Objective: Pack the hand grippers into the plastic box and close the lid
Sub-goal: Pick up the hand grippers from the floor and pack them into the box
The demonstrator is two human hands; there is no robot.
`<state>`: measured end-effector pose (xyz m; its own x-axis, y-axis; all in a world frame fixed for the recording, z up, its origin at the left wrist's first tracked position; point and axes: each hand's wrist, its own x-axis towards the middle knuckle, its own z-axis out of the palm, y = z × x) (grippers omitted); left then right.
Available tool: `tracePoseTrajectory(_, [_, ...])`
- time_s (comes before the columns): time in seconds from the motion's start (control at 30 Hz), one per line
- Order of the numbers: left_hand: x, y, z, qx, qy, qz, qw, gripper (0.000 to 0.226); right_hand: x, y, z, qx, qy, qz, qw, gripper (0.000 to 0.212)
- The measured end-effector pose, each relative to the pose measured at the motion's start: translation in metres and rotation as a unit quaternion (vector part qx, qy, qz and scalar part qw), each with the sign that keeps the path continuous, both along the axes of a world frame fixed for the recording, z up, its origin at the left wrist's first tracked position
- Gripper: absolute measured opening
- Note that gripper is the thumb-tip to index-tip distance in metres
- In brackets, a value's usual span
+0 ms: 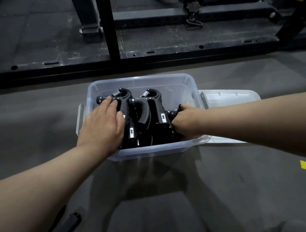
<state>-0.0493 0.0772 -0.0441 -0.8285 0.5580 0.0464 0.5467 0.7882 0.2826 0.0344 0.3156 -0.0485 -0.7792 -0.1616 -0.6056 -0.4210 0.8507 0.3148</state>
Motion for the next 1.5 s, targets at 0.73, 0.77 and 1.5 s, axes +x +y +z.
tracePoseTrajectory(0.73, [-0.002,0.0,-0.004,-0.005,0.021,-0.006,1.0,0.057,-0.013,-0.001,0.03,0.003,-0.023,-0.097,0.995,0.064])
tracePoseTrajectory(0.77, [-0.003,0.0,-0.003,-0.005,0.02,-0.008,1.0,0.059,-0.013,-0.001,0.03,-0.007,-0.031,-0.116,0.993,0.062])
tracePoseTrajectory(1.5, [-0.002,-0.001,-0.004,-0.004,0.019,-0.006,1.0,0.055,0.005,0.0,0.025,-0.032,-0.019,-0.187,0.982,0.043])
